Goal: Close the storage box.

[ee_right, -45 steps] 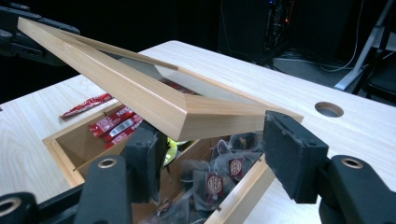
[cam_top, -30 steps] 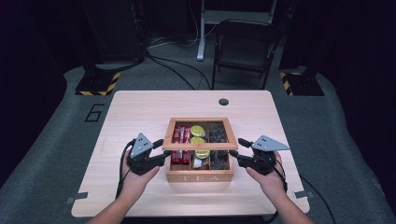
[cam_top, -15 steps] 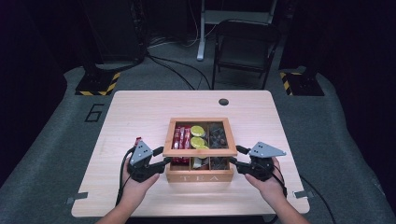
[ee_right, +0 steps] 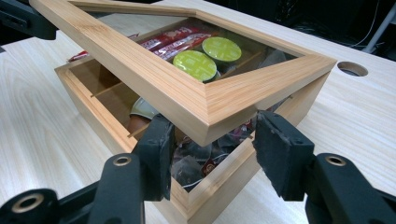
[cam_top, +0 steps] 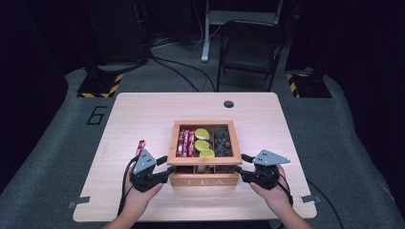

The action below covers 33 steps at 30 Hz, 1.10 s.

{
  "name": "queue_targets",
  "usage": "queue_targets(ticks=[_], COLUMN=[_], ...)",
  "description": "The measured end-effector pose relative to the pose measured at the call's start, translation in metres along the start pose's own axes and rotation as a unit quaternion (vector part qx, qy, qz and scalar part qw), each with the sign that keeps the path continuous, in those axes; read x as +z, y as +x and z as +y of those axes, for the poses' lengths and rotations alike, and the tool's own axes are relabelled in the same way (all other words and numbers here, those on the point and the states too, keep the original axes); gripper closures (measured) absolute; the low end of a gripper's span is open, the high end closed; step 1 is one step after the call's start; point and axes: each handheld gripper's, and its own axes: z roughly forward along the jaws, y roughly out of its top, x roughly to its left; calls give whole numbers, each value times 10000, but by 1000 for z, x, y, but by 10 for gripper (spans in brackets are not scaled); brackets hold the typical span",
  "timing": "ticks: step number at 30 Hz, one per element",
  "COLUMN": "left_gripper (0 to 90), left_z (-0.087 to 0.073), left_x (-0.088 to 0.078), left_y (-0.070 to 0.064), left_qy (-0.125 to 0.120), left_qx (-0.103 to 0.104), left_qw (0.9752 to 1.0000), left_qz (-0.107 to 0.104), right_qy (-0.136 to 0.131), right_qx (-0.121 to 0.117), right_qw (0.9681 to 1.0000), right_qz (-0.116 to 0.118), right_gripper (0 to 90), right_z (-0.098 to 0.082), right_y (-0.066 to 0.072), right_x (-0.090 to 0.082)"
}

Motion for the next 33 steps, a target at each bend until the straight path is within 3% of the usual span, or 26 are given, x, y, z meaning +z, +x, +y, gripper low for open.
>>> queue_targets(ticks=[14, 27, 33], left_gripper=[511, 503, 489], left_z=[-15, -26, -26], left_x=[6, 10, 13], left_y=[-3, -2, -7], left_qy=[80, 378, 339], left_qx=[-59, -116, -153], left_qw=[10000, 9991, 9991], left_qz=[5, -163, -178], right_qy=[203, 446, 475], right_qx=[17, 66, 130], right_qw=[9998, 9989, 9986], right_qz=[19, 158, 172], right_gripper=[471, 462, 451], right_z=[-13, -22, -24], right_y=[3, 5, 6], right_x=[6, 13, 14])
